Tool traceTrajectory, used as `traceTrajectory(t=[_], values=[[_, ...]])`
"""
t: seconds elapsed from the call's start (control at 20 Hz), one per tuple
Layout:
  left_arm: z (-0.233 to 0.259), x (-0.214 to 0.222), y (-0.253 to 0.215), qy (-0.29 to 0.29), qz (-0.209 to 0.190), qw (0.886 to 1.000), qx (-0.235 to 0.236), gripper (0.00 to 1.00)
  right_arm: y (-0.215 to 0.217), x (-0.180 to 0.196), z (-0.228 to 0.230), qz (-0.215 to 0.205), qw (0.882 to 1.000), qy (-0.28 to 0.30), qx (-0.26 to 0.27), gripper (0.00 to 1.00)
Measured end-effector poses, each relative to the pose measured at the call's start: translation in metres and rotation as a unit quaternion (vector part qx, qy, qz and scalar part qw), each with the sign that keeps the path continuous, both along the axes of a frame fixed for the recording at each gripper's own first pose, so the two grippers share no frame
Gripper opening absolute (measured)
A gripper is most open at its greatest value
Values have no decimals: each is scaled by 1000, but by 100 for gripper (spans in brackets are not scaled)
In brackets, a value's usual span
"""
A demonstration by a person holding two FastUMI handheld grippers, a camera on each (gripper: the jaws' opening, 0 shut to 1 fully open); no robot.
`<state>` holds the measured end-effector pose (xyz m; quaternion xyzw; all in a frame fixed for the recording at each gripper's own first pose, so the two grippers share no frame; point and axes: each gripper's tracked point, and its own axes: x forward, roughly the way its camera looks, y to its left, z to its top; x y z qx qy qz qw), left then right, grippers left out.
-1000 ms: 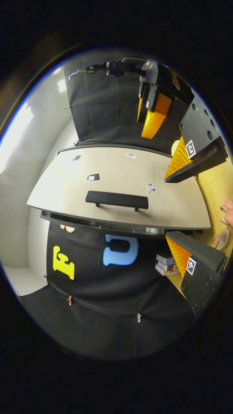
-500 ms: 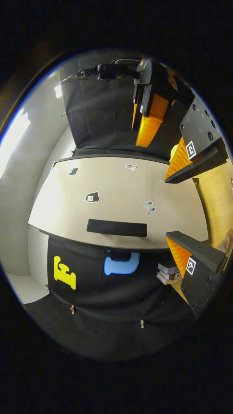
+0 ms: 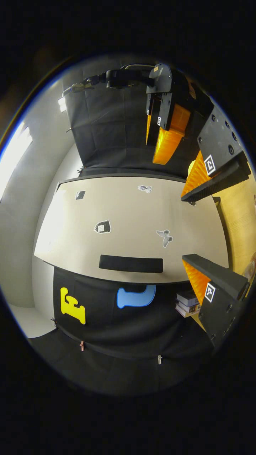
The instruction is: Open the cabinet door with the right hand, grasp the bottle in the cabinet with the left hand and place it on the coaster, then close the cabinet door with the right hand.
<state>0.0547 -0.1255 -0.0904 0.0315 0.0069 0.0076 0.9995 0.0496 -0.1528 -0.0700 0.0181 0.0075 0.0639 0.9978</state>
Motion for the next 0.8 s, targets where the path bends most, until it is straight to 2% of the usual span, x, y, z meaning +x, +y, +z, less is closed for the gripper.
traceTrajectory(t=[0.8], values=[[17, 15, -5, -15, -2, 1000, 20, 94, 0, 8, -13, -2, 1000, 16, 1, 97]])
